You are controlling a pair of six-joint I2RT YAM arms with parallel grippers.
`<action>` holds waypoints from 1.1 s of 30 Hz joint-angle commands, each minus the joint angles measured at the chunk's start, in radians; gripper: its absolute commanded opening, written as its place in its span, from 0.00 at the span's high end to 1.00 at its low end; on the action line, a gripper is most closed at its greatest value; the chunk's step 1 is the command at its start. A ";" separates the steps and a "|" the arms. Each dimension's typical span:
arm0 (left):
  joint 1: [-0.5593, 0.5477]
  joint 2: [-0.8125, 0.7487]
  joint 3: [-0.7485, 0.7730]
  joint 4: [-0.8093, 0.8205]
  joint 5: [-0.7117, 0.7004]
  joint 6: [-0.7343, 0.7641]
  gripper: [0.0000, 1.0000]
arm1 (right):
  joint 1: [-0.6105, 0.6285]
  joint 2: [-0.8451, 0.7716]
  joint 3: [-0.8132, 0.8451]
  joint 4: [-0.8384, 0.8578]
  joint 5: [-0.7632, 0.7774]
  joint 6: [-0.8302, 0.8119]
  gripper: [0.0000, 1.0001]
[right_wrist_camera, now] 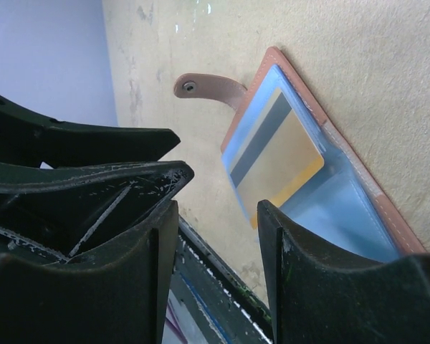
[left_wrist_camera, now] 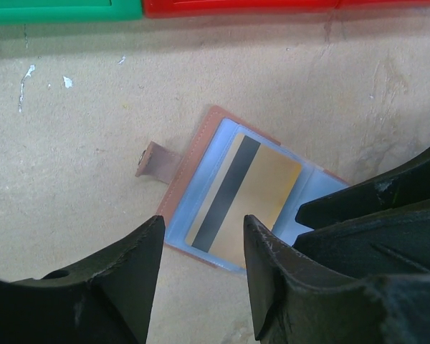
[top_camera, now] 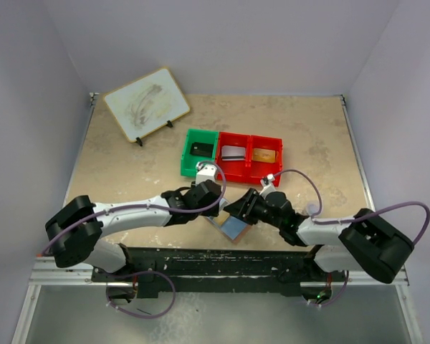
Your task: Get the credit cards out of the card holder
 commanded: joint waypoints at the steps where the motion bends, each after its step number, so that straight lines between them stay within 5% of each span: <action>1: 0.006 0.018 0.055 0.022 0.005 0.000 0.55 | 0.003 0.029 -0.022 0.141 -0.033 0.021 0.49; 33: 0.007 0.196 0.053 0.011 0.036 -0.059 0.80 | 0.003 0.399 -0.116 0.562 -0.016 0.124 0.77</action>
